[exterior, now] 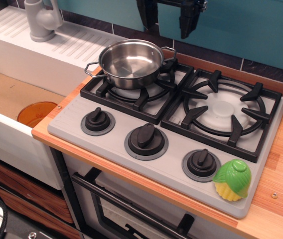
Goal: Put pot or pan on stove and put corncob in pot or pan
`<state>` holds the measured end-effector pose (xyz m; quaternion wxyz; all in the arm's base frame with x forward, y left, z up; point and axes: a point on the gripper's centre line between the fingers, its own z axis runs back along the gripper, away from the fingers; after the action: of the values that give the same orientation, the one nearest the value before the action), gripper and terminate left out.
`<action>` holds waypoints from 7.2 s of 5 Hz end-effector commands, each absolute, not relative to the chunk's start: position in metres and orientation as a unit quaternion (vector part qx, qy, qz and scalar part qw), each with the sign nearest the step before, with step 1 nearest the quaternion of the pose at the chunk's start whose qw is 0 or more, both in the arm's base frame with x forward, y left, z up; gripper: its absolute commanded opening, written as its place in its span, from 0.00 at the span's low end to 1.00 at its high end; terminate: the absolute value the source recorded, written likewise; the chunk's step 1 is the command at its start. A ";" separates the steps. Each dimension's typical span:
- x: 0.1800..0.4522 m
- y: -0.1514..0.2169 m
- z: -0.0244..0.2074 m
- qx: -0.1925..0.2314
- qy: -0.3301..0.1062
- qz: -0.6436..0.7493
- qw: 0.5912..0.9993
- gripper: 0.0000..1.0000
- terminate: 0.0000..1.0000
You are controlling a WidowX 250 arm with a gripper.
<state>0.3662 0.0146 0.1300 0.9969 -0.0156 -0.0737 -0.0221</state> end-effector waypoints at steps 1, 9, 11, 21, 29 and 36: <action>0.373 0.023 0.123 -0.015 -0.136 -0.027 0.990 1.00 0.00; 0.363 0.011 0.050 -0.020 -0.189 -0.013 0.982 0.00 0.00; 0.363 -0.005 0.078 -0.017 -0.168 -0.012 0.986 0.00 0.00; 0.376 -0.121 0.092 0.035 -0.191 0.006 0.981 0.00 0.00; 0.389 -0.107 0.167 -0.016 -0.100 -0.010 0.995 1.00 0.00; 0.275 -0.151 0.130 0.081 -0.214 0.028 0.973 1.00 0.00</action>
<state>0.2652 -0.1482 0.1127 0.9767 0.1009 -0.1878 0.0246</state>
